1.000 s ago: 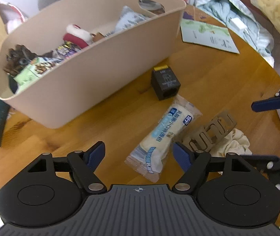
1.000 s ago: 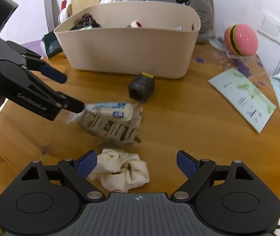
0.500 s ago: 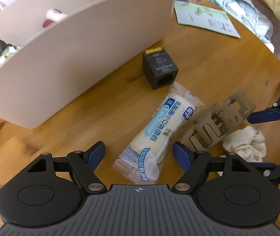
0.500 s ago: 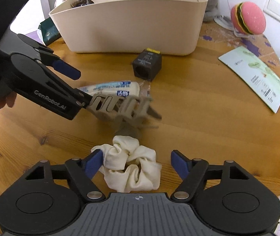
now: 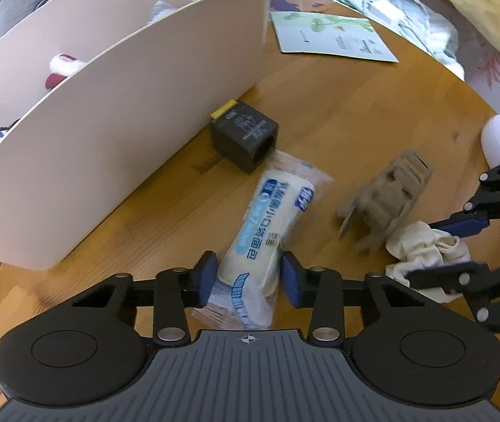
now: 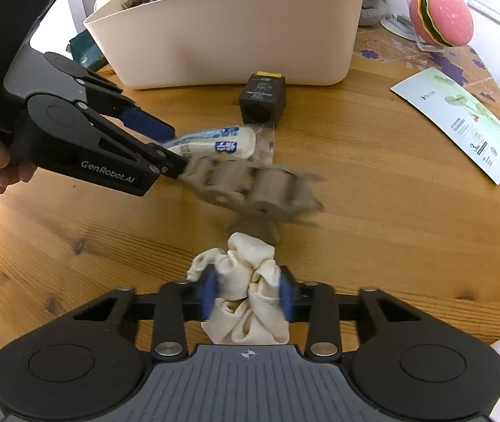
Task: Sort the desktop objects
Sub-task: 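Grasp the wrapped white bar with the left gripper while the right grasps the cream scrunchie, then lift the bar and scrunchie over the basket and open both grippers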
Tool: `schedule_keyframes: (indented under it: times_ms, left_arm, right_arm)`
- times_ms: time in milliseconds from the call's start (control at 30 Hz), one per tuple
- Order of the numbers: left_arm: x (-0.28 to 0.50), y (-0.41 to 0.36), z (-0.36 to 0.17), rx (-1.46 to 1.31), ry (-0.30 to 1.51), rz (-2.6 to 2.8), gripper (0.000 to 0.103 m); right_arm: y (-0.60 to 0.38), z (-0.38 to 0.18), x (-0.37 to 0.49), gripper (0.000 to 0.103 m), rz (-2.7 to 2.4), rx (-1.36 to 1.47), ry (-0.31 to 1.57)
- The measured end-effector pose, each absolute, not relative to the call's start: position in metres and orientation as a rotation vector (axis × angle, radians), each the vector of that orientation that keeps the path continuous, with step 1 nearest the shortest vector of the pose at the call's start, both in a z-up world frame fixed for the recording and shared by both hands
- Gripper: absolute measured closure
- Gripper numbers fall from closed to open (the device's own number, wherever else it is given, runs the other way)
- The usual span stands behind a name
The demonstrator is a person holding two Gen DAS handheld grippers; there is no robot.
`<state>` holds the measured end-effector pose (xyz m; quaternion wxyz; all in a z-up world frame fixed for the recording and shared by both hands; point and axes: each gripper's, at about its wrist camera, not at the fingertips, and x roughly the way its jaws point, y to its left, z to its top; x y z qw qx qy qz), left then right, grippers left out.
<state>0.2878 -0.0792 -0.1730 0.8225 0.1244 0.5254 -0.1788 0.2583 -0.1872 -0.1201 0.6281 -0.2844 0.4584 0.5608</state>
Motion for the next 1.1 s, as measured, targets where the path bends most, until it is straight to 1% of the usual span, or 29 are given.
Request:
schedule_keyframes:
  times_ms: [67, 100, 133, 200, 300, 667, 1100]
  left_arm:
    - [0.286, -0.081, -0.172, 0.271, 1.12, -0.387, 0.065]
    - [0.285, -0.081, -0.172, 0.274, 1.117, -0.387, 0.069]
    - [0.283, -0.081, -0.17, 0.273, 1.109, -0.388, 0.071]
    - [0.282, -0.081, -0.166, 0.264, 1.106, -0.38, 0.075]
    - [0.281, -0.08, -0.162, 0.246, 1.108, -0.386, 0.078]
    - [0.264, -0.07, -0.148, 0.202, 1.09, -0.394, 0.08]
    - [0.245, -0.053, -0.117, 0.149, 1.041, -0.402, 0.08]
  right_arm:
    - [-0.188, -0.119, 0.258, 0.078, 1.287, -0.649, 1.052]
    - [-0.189, -0.119, 0.257, 0.081, 1.286, -0.649, 1.051]
    - [-0.19, -0.118, 0.258, 0.083, 1.286, -0.649, 1.05]
    - [-0.191, -0.117, 0.259, 0.085, 1.281, -0.647, 1.047]
    - [-0.193, -0.114, 0.262, 0.086, 1.272, -0.629, 1.053]
    - [-0.208, -0.092, 0.273, 0.087, 1.251, -0.568, 1.03]
    - [-0.212, -0.071, 0.28, 0.087, 1.234, -0.531, 0.988]
